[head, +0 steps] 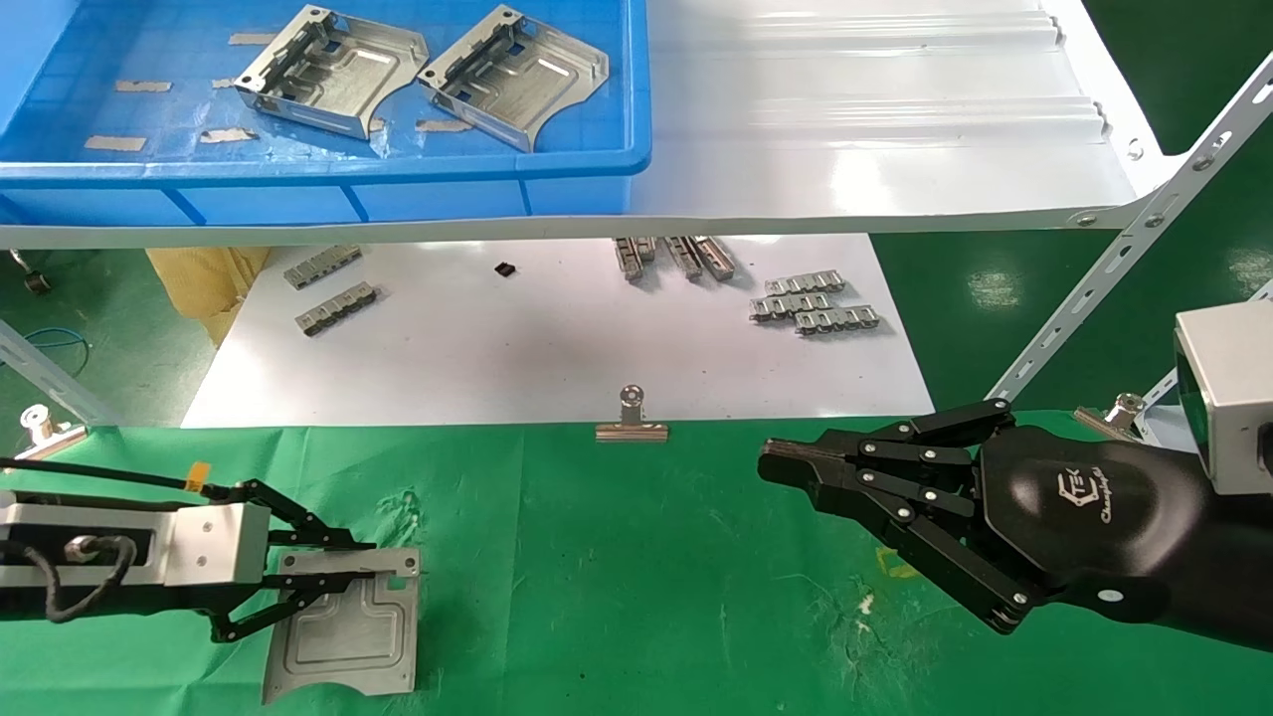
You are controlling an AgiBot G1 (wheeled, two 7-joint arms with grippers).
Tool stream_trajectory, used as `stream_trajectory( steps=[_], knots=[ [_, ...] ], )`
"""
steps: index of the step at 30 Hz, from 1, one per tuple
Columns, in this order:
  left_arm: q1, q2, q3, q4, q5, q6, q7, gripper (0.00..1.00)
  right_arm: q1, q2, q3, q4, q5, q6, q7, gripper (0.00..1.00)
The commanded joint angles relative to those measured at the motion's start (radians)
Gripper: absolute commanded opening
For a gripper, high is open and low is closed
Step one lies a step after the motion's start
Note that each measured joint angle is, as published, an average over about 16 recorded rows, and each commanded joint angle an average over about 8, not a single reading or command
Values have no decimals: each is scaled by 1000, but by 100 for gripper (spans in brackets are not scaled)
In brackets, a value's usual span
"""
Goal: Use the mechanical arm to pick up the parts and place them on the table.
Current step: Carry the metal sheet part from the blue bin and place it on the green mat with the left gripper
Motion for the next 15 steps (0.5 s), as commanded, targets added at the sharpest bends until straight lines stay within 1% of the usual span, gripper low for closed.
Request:
stream_trajectory(
  steps=[1,3,5,6,8,15],
  knots=[
    [3,1,2,-3,8,-10,0,52,0,0,0,0,0,0,0,0],
    [5,2,4,-4,13,-13,-1,74,0,0,0,0,0,0,0,0],
    [7,4,6,-3,17,-16,-2,89,0,0,0,0,0,0,0,0],
    [7,4,7,-3,18,-17,-3,95,0,0,0,0,0,0,0,0],
    [7,5,8,-2,22,-18,-5,99,0,0,0,0,0,0,0,0],
    [5,4,8,-3,23,-20,-9,100,0,0,0,0,0,0,0,0]
  ],
)
